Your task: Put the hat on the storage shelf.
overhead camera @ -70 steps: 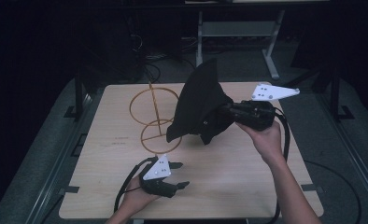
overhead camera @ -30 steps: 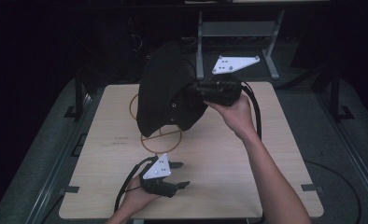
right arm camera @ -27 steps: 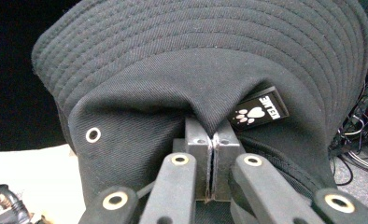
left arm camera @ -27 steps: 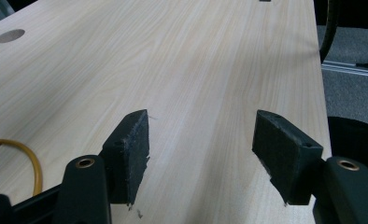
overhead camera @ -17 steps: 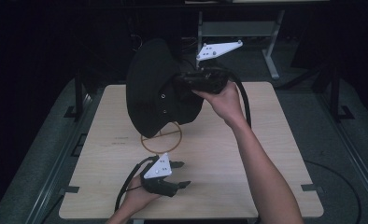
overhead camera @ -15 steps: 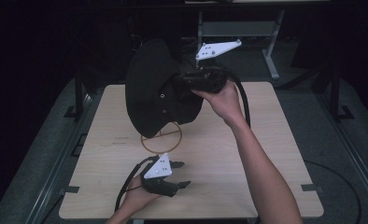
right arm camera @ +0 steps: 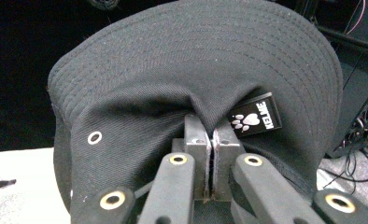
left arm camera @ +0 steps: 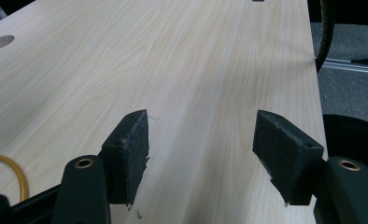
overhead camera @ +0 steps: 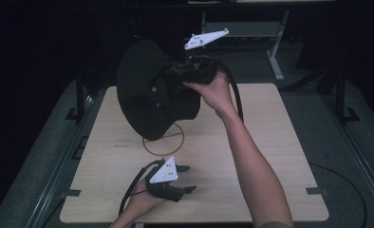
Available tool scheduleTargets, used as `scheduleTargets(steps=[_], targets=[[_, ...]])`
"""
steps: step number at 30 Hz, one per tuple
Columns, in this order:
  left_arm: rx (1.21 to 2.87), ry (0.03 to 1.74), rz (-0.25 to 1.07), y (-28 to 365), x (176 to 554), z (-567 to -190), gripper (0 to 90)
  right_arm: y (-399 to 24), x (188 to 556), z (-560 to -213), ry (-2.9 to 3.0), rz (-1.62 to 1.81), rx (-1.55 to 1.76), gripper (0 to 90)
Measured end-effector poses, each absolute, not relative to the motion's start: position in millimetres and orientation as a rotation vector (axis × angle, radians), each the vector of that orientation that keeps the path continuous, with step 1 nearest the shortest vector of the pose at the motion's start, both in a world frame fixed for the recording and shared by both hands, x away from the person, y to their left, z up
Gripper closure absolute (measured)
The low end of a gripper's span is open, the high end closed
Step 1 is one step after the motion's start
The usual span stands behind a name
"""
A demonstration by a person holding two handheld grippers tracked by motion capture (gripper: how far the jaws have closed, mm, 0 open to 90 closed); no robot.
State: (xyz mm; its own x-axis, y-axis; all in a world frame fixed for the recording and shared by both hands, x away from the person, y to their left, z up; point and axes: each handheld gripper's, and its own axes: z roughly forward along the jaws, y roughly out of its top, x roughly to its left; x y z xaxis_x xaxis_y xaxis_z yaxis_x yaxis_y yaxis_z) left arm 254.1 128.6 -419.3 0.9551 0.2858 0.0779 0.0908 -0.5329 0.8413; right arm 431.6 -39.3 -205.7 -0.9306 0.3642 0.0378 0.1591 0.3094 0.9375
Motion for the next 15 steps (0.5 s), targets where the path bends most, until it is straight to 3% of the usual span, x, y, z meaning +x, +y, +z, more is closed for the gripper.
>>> scheduleTargets(steps=[9,15], targets=[[2.139,0.251,0.245,127.6,255.1,-418.9,35.2,-10.5,455.5,-213.8,2.433,1.691,0.588,86.1],[2.143,0.227,0.236,121.9,253.1,-419.2,35.2,32.9,469.4,-226.4,2.499,1.618,0.672,81.7]])
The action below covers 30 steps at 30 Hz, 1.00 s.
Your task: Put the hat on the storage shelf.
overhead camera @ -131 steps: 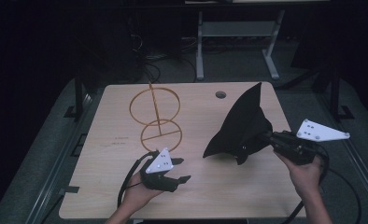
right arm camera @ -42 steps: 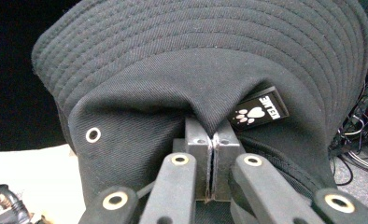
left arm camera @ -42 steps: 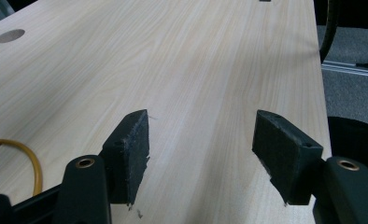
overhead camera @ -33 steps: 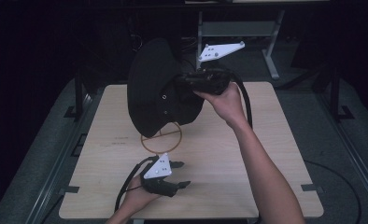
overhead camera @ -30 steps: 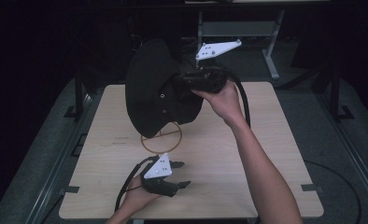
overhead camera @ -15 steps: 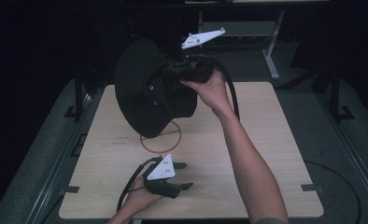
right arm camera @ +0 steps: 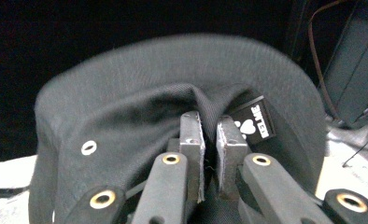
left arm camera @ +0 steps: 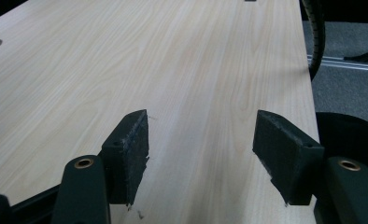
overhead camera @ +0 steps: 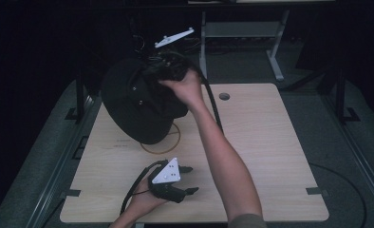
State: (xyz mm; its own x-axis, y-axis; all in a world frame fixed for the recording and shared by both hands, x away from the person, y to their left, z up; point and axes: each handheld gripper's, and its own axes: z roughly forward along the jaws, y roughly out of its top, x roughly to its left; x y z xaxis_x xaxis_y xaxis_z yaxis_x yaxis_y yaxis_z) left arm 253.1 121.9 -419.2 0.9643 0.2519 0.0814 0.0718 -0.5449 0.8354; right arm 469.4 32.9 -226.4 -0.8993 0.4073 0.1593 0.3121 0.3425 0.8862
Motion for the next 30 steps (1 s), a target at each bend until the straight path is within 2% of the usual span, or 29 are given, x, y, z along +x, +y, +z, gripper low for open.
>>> scheduleTargets(steps=[3,6,15,16,30], targets=[[2.145,0.22,0.236,121.2,251.6,-418.5,35.0,58.2,468.0,-227.2,2.522,1.566,0.663,73.6],[2.137,0.226,0.233,121.4,250.9,-418.3,34.8,61.1,464.7,-226.7,2.536,1.541,0.626,71.5],[2.127,0.233,0.234,120.3,252.5,-418.0,33.7,31.2,456.7,-228.9,2.512,1.611,0.628,55.6],[2.132,0.235,0.236,120.0,252.8,-418.5,32.9,23.7,454.4,-230.1,2.501,1.633,0.623,51.6],[2.116,0.261,0.244,127.1,254.0,-417.9,31.6,-28.1,439.0,-244.8,2.452,1.66,0.658,44.4]])
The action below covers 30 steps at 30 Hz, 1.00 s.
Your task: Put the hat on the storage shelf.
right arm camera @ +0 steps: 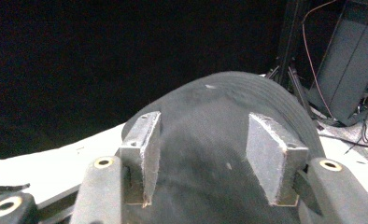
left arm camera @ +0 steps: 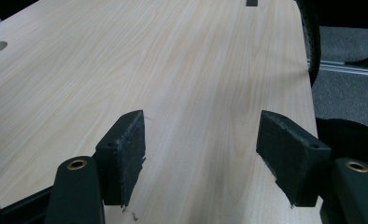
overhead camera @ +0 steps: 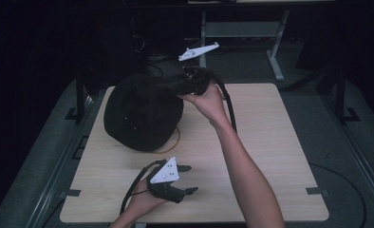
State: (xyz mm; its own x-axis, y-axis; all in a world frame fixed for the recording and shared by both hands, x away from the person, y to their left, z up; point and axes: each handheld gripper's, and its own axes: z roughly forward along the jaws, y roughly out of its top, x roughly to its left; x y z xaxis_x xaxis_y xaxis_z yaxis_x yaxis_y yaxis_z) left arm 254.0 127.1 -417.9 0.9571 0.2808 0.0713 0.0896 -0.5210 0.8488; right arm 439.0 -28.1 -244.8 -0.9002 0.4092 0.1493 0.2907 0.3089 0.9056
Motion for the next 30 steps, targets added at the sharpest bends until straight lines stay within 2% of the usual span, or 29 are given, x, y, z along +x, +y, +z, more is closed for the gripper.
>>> scheduleTargets(steps=[12,30], targets=[[2.107,0.321,0.234,131.8,259.1,-419.1,27.7,-63.8,431.8,-257.0,2.425,1.661,0.726,38.1],[2.106,0.369,0.216,134.4,264.4,-420.5,23.3,-98.5,423.0,-275.5,2.412,1.634,0.812,33.8]])
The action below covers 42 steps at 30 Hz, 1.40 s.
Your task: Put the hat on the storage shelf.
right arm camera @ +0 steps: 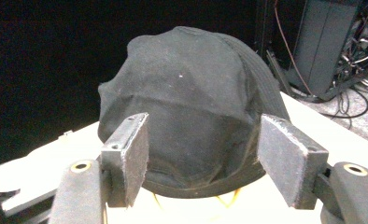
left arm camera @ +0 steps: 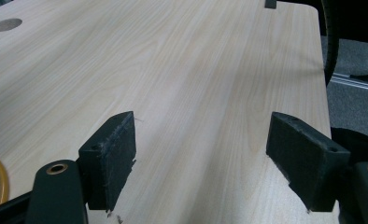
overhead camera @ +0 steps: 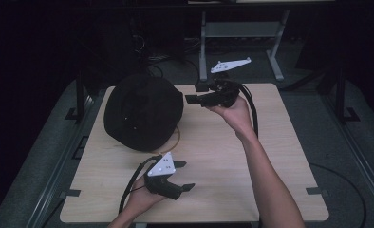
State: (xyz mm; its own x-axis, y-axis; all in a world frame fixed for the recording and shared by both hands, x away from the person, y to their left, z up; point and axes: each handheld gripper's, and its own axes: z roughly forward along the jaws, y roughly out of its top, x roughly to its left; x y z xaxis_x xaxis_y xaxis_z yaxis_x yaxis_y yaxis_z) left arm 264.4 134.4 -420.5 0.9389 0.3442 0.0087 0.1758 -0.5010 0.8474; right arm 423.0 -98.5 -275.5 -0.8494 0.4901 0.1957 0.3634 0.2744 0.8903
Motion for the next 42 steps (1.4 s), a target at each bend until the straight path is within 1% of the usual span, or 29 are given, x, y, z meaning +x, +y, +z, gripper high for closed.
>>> scheduleTargets(steps=[9,42], targets=[[2.112,0.375,0.211,134.9,266.0,-421.2,21.9,-112.8,419.0,-282.9,2.415,1.626,0.839,32.9],[2.111,0.408,0.198,139.9,269.4,-422.9,21.3,-160.8,391.8,-312.0,2.407,1.591,0.92,31.3]])
